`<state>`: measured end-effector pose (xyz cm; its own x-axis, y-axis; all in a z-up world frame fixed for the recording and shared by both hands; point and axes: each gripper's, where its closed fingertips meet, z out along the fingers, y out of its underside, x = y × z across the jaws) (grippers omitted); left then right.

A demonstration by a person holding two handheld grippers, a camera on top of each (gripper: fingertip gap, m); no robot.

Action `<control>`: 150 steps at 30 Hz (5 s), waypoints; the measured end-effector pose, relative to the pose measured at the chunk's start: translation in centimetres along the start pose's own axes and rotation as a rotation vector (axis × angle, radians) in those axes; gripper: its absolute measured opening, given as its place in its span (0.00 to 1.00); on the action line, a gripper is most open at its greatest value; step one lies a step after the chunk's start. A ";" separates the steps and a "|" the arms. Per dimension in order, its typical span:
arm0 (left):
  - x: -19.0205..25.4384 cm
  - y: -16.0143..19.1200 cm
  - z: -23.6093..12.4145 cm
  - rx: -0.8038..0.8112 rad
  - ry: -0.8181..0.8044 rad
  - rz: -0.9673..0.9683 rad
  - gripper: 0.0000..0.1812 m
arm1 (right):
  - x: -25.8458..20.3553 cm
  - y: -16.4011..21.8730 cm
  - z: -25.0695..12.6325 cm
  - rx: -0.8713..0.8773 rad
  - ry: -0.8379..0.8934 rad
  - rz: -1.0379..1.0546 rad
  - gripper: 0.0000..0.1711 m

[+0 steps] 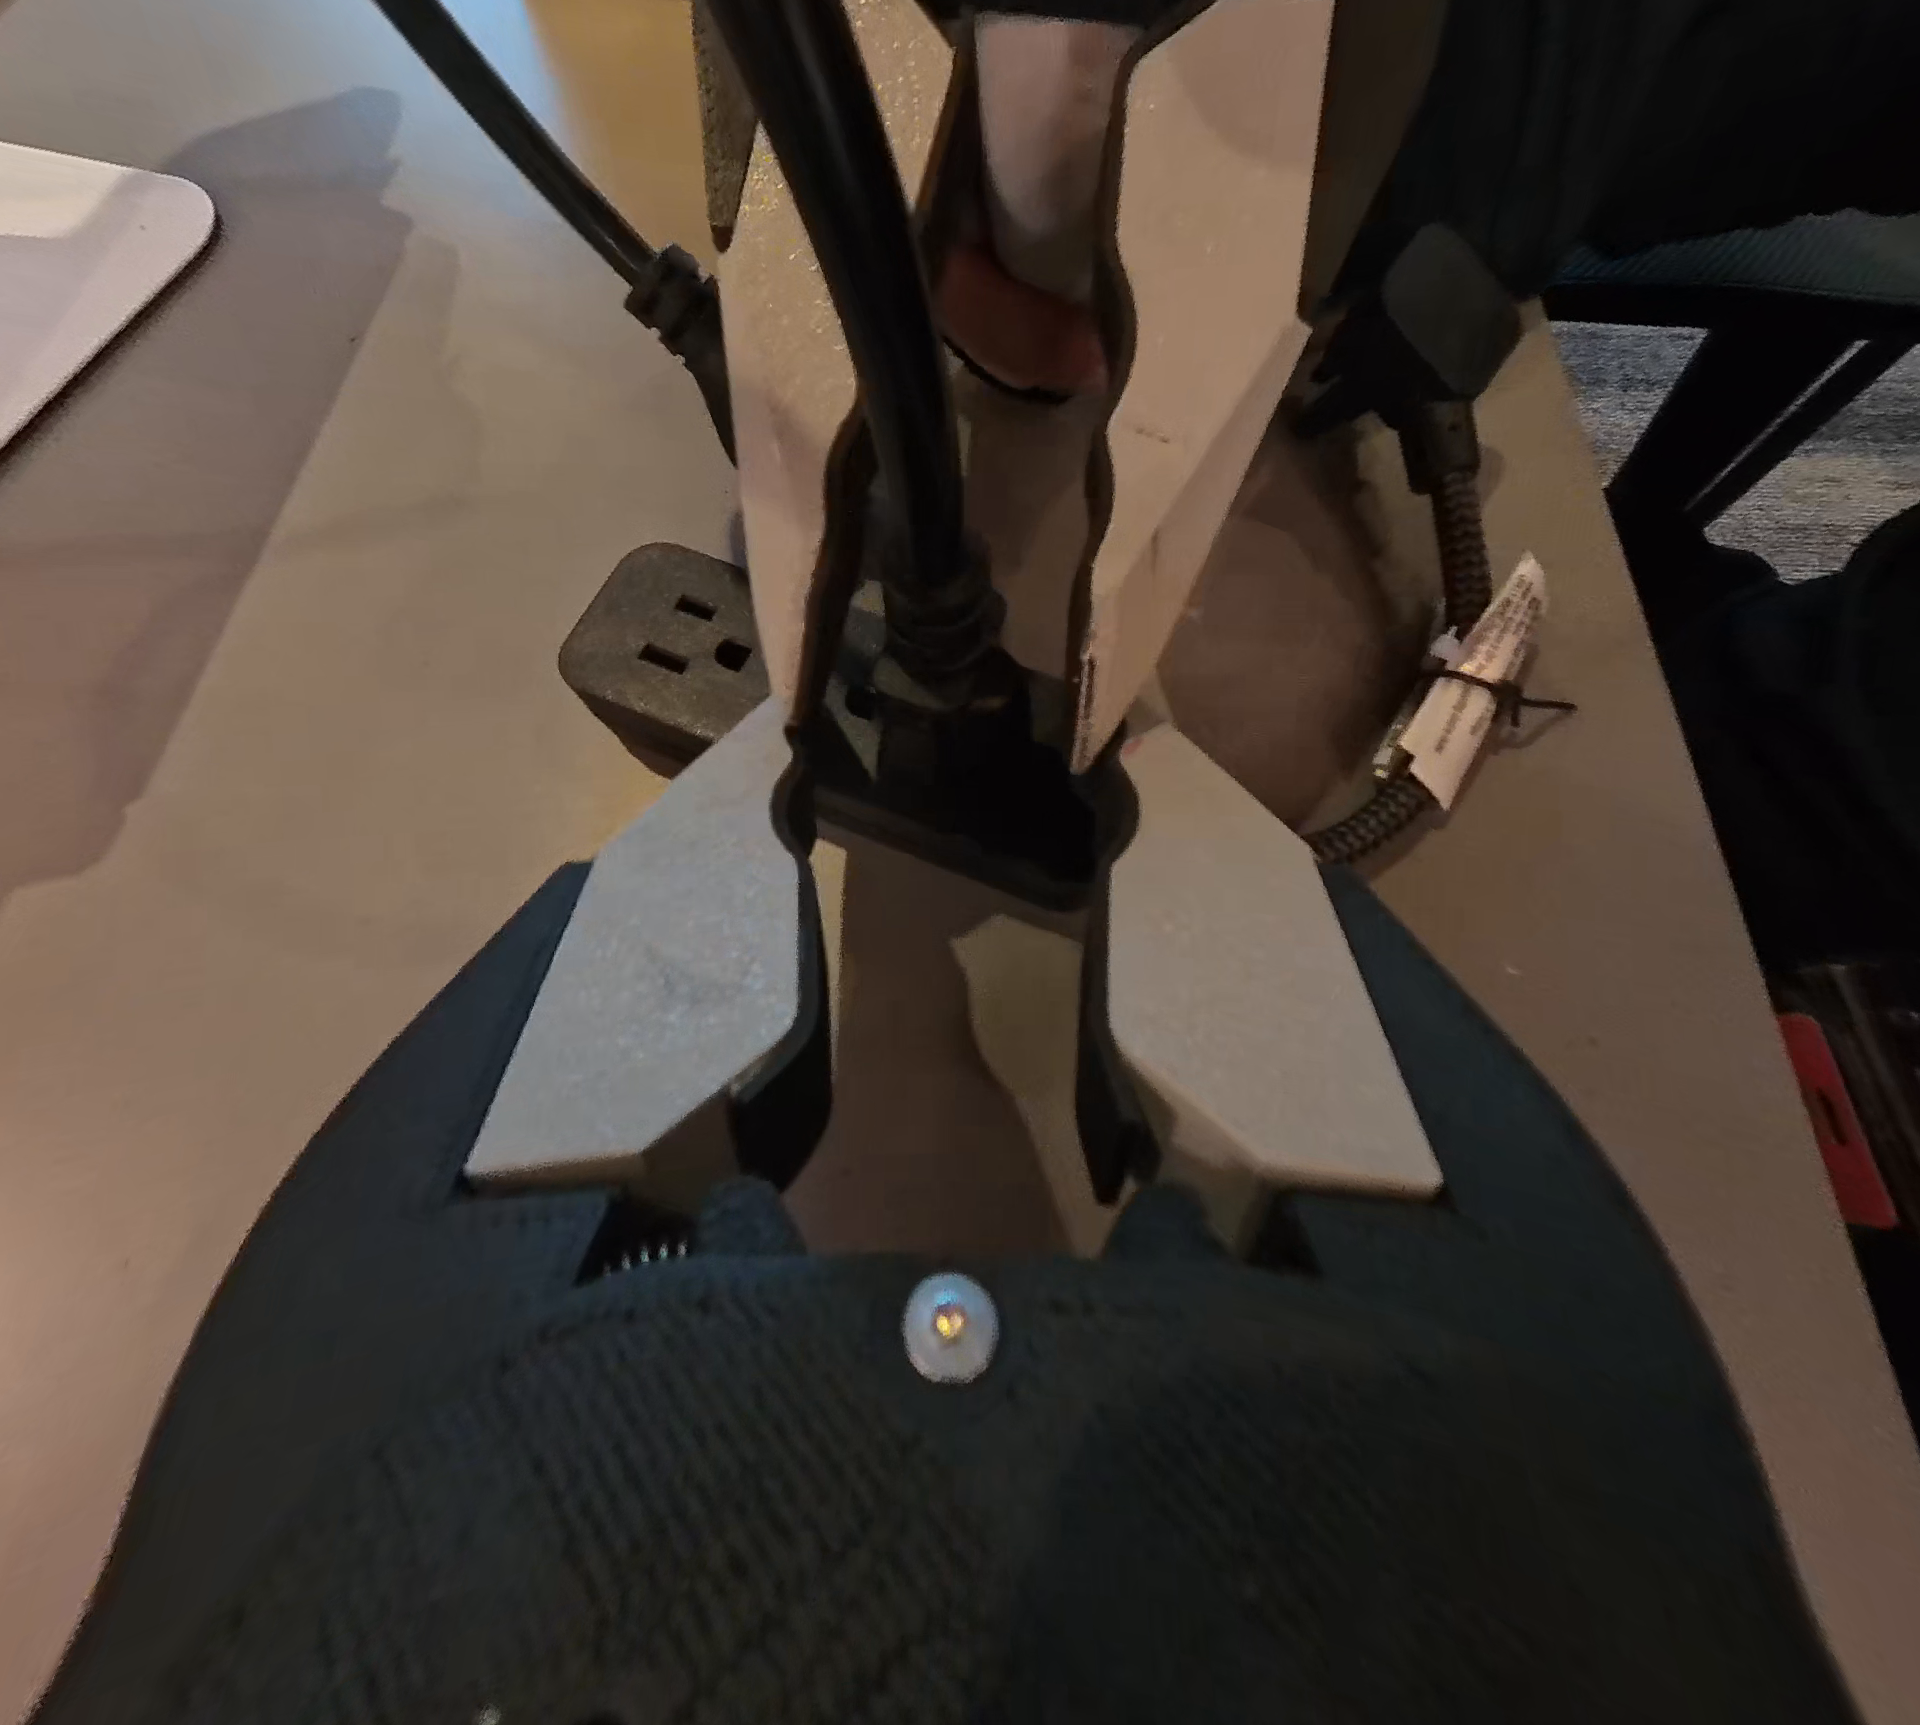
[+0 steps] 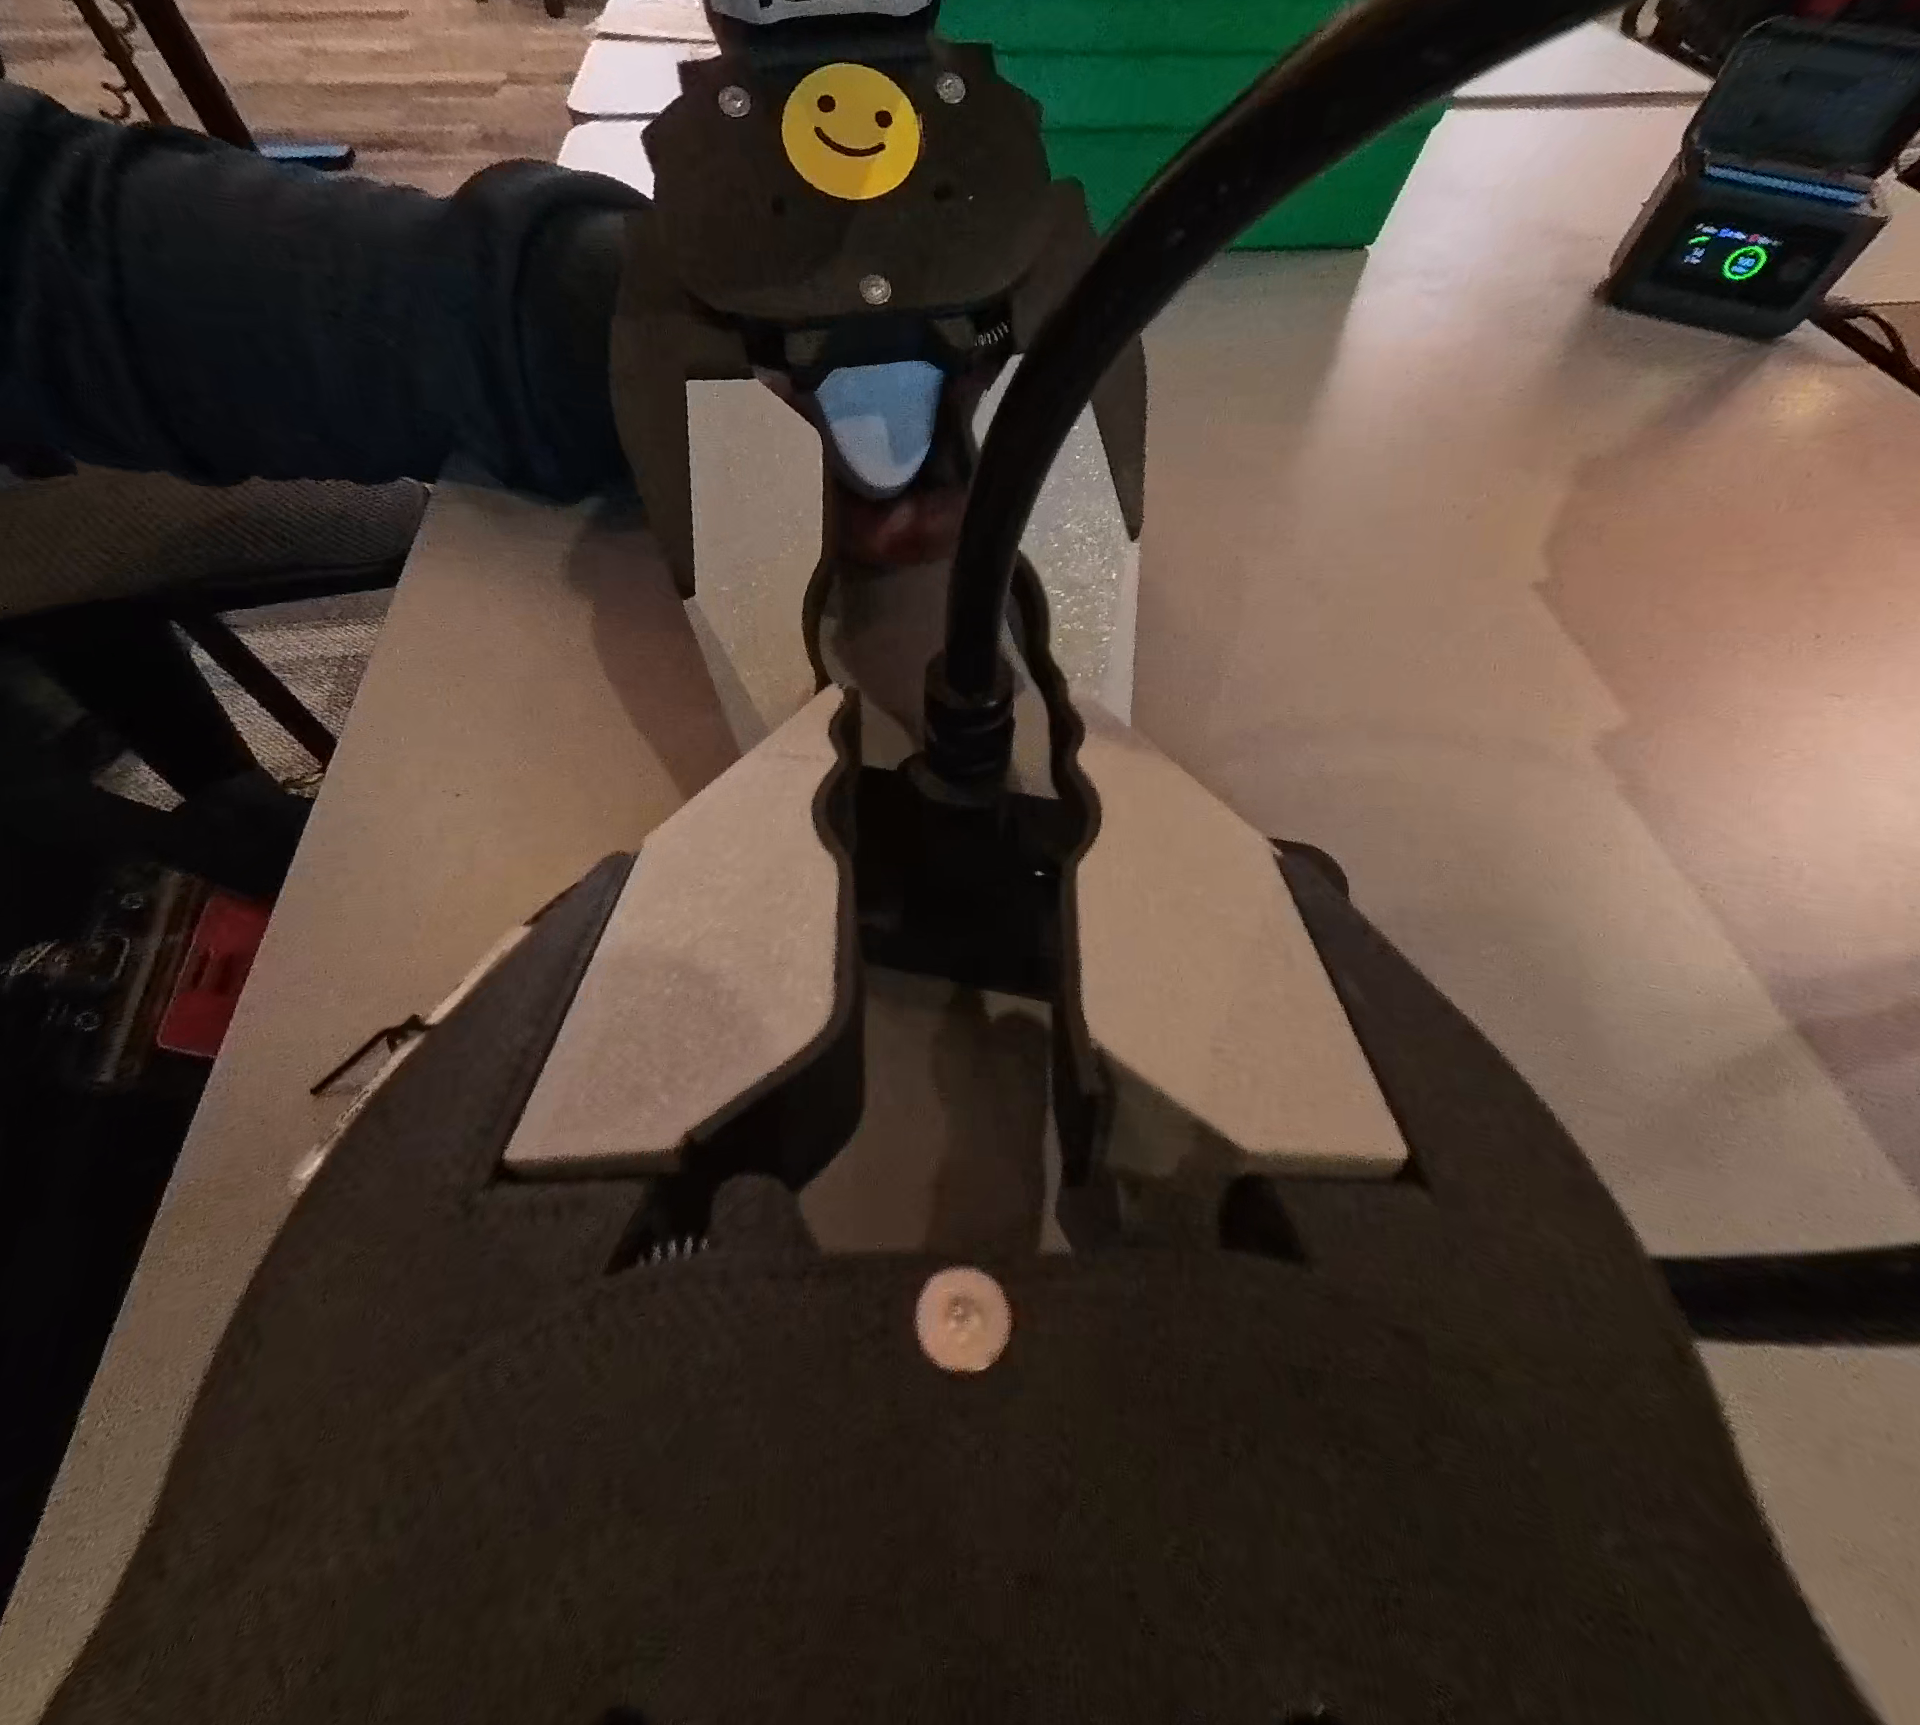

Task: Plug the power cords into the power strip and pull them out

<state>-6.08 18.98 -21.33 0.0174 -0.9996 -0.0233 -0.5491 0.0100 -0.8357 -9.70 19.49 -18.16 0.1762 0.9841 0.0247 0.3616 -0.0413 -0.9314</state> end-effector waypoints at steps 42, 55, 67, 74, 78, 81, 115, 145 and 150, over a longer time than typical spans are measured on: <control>1.6 0.0 0.9 -0.027 0.042 0.069 0.20 | -2.3 -0.8 0.9 -0.033 -0.043 -0.051 0.07; 2.4 0.3 0.9 -0.044 0.014 0.149 0.44 | -2.7 -0.9 0.2 0.000 -0.109 -0.028 0.08; 1.7 0.1 0.6 -0.025 -0.056 0.191 0.49 | -2.6 -1.1 0.5 0.004 -0.101 -0.030 0.08; 3.1 0.2 1.1 -0.038 0.053 0.190 0.38 | -3.4 -1.3 0.4 0.027 -0.137 -0.042 0.08; 3.7 0.3 1.3 -0.046 0.082 0.169 0.37 | -3.7 -1.1 0.5 -0.010 -0.102 -0.125 0.07; 4.3 0.2 1.3 -0.034 0.116 0.197 0.37 | -4.2 -1.0 0.4 -0.056 -0.061 -0.230 0.07; 2.8 0.1 1.1 -0.010 0.071 0.071 0.36 | -2.7 -1.7 0.7 -0.084 0.025 -0.128 0.05; 2.2 0.5 1.6 -0.056 0.023 0.064 0.38 | -2.2 -1.1 0.1 -0.037 -0.120 0.035 0.08; 2.2 0.4 1.2 -0.042 0.014 0.062 0.34 | -2.1 -0.2 -1.8 -0.026 -0.104 -0.005 0.07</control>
<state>-5.30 16.82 -22.35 -0.0292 -0.9973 -0.0668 -0.5831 0.0712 -0.8093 -8.46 17.10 -17.39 0.0789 0.9968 -0.0102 0.3865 -0.0400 -0.9214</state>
